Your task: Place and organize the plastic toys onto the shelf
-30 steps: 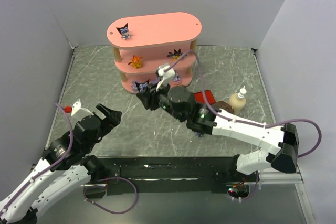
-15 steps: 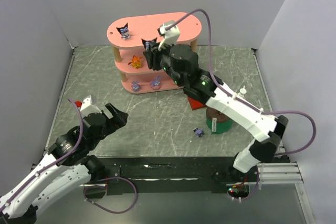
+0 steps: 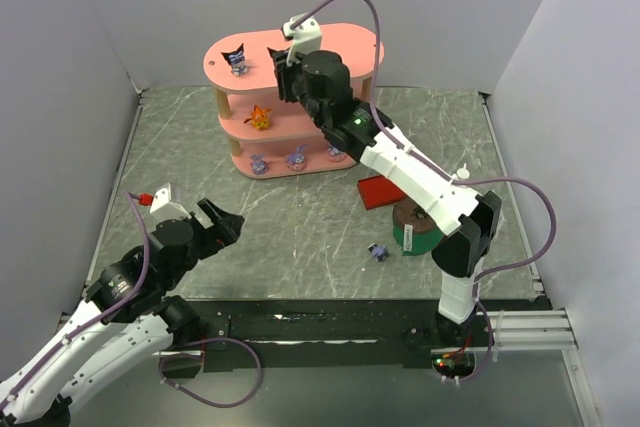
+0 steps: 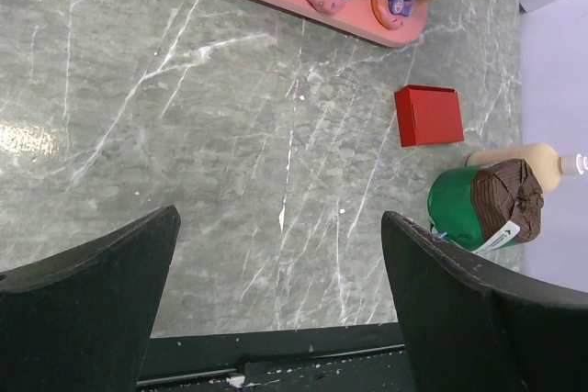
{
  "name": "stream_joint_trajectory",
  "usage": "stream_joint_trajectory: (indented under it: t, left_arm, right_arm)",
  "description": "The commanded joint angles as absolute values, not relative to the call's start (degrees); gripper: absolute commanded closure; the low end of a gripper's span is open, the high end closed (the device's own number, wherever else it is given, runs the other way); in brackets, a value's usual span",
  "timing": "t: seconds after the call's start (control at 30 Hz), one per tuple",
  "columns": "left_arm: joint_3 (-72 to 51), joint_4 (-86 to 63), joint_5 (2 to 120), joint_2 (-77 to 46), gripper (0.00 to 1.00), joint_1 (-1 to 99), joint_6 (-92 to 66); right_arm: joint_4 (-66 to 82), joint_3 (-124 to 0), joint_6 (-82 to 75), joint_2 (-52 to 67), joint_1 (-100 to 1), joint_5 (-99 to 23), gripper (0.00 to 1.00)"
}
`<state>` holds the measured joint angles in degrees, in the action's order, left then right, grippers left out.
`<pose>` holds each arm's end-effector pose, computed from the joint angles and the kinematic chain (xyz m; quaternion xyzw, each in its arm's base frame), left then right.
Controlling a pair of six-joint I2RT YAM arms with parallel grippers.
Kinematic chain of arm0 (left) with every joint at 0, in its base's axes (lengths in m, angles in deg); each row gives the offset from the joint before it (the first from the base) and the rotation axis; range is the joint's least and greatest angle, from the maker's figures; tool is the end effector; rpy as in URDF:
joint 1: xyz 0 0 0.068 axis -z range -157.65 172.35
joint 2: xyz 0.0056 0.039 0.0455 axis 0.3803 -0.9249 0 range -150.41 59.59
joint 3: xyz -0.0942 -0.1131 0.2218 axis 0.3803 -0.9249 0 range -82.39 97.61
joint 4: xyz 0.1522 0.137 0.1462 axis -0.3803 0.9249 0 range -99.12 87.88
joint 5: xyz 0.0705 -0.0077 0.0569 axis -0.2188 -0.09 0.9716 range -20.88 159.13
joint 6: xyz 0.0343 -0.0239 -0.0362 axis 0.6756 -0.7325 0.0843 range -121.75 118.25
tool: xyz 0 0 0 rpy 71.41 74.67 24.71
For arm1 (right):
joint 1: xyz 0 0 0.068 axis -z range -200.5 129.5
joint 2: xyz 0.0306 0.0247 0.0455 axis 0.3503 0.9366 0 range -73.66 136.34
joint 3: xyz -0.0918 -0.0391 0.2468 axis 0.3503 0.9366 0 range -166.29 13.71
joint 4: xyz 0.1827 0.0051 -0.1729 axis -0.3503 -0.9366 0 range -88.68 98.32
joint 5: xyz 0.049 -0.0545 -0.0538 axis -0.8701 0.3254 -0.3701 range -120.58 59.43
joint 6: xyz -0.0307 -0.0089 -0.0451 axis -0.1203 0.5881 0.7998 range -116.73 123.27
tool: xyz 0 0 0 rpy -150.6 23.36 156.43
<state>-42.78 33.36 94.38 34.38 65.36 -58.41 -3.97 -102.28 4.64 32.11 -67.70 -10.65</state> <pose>0.0803 -0.0529 0.2887 -0.2111 0.8174 -0.2628 0.4671 0.2944 0.2990 0.4576 -0.1821 0.6956 0.1515 0.6783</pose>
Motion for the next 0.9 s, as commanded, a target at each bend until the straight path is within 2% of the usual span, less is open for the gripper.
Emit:
stream_joint_trajectory:
  t: [0.0, 0.87]
  left_arm:
    - [-42.49, 31.84, 94.00, 34.28, 0.04, 65.51, -58.17]
    - [-42.31, 32.10, 94.70, 33.49, 0.03, 65.51, -58.44]
  right_arm:
    - [-3.01, -106.53, 5.47, 31.63, -66.04, -10.62, 1.00]
    - [1.64, -103.98, 6.70, 36.11, -63.75, -7.11, 1.00]
